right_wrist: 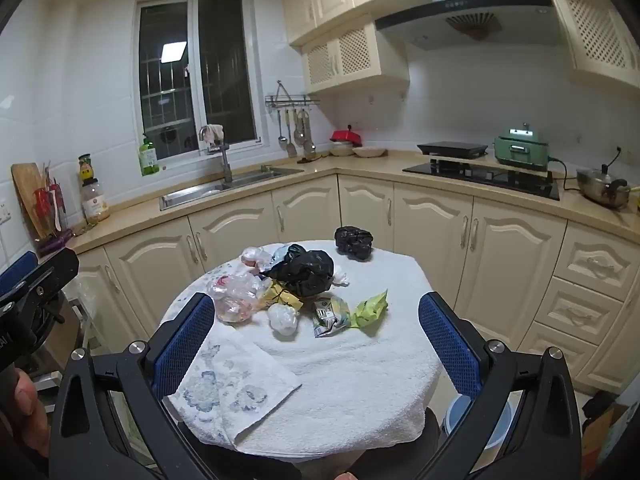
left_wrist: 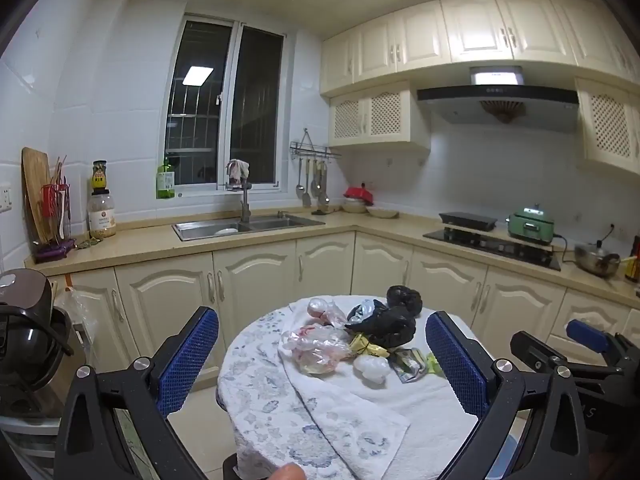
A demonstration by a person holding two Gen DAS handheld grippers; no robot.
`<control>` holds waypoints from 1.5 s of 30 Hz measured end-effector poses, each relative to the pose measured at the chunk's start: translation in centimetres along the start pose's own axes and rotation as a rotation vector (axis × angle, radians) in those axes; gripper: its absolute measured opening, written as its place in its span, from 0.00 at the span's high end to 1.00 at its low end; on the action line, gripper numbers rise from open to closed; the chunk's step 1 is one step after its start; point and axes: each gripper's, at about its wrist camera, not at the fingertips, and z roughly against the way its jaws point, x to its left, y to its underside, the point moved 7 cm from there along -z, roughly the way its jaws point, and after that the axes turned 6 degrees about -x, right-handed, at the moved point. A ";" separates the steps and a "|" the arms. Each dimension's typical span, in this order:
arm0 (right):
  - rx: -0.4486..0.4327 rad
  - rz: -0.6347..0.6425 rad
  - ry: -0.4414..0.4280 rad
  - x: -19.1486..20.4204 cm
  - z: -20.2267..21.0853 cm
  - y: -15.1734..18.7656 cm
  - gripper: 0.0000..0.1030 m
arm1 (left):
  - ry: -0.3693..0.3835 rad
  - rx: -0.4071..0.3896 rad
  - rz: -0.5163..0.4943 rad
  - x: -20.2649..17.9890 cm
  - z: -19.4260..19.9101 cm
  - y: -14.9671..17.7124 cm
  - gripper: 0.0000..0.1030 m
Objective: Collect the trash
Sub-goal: 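Move both tools toward the trash pile on the table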
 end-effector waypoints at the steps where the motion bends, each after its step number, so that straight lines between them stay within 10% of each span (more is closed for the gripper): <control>1: -0.005 -0.001 -0.001 0.0 0.0 0.0 0.00 | -0.001 0.001 -0.002 0.0 0.0 0.0 0.01; 30: -0.027 0.031 -0.008 0.6 -0.3 -0.9 0.00 | -0.003 0.003 0.010 0.4 -0.2 0.2 0.01; 45: 0.082 0.066 0.016 -1.5 -5.8 1.6 0.00 | 0.002 0.146 -0.003 0.0 -5.9 3.9 0.01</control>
